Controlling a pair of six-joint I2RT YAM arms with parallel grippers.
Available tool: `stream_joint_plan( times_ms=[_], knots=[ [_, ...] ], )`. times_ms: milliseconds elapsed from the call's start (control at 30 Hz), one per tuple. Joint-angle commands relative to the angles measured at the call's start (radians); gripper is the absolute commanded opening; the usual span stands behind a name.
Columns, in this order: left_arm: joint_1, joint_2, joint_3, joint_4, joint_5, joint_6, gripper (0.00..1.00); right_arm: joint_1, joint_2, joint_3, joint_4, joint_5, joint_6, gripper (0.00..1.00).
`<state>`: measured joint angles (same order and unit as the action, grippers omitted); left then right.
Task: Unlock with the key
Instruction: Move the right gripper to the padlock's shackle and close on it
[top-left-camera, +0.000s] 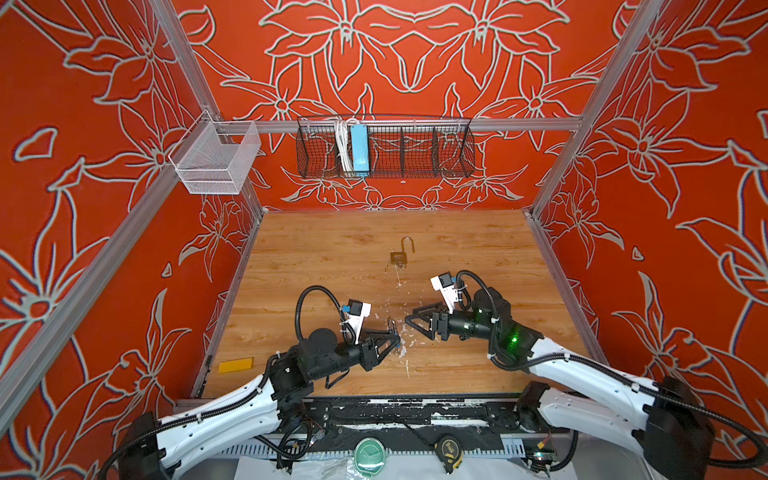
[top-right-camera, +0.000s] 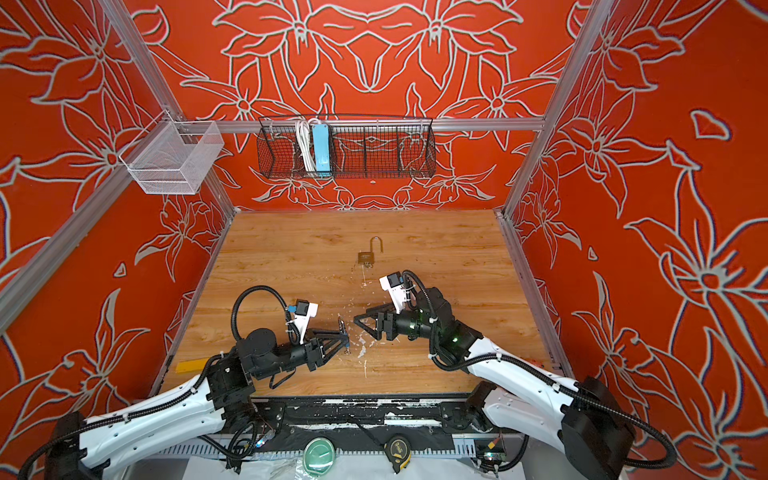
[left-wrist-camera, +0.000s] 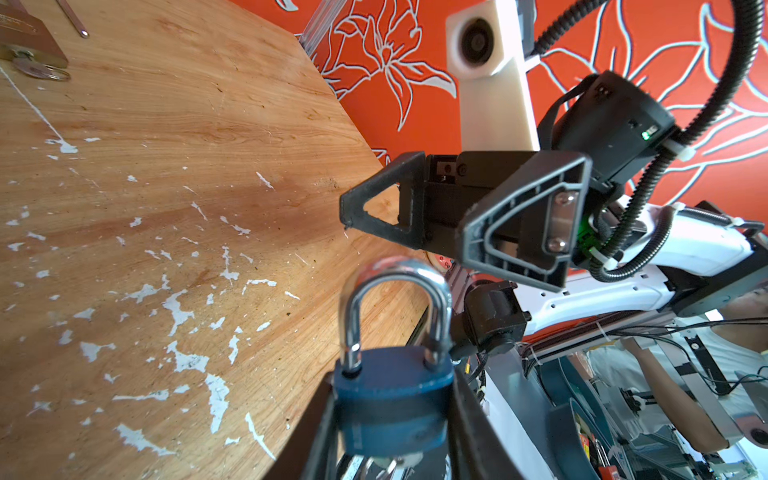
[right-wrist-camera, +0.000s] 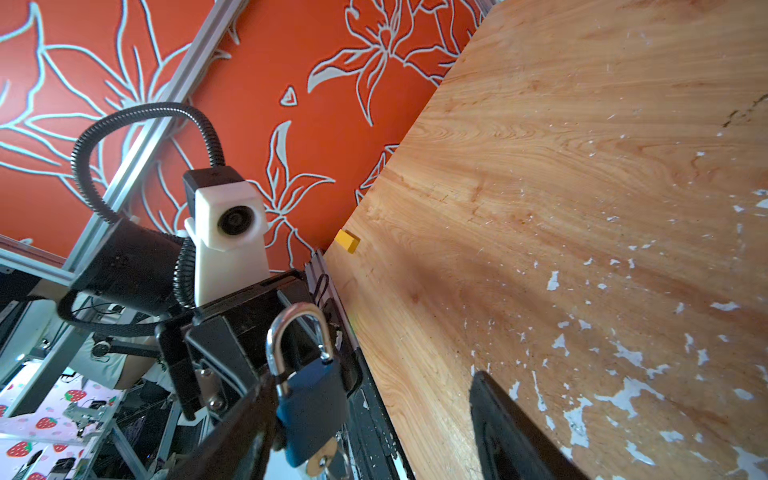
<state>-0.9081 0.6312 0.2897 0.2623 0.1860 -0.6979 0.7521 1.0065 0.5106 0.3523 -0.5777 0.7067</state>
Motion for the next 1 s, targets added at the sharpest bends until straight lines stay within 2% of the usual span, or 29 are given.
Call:
stream_joint_plan(
  times_ms=[0,300,500,967],
  knots=[
    [0.011,0.026,0.037,0.101,0.047,0.019,0.0,-0.002,0.004,0.023,0.043,-0.033,-0.009,0.72],
    [0.012,0.07,0.066,0.141,0.073,0.018,0.0,-0.001,0.011,0.028,0.03,-0.023,-0.027,0.59],
    [0.012,0.097,0.069,0.167,0.093,0.014,0.0,-0.002,0.036,0.037,0.068,-0.078,-0.021,0.52],
    [0.014,0.179,0.103,0.222,0.132,0.02,0.0,0.005,0.071,0.062,0.073,-0.122,-0.023,0.48]
  ],
)
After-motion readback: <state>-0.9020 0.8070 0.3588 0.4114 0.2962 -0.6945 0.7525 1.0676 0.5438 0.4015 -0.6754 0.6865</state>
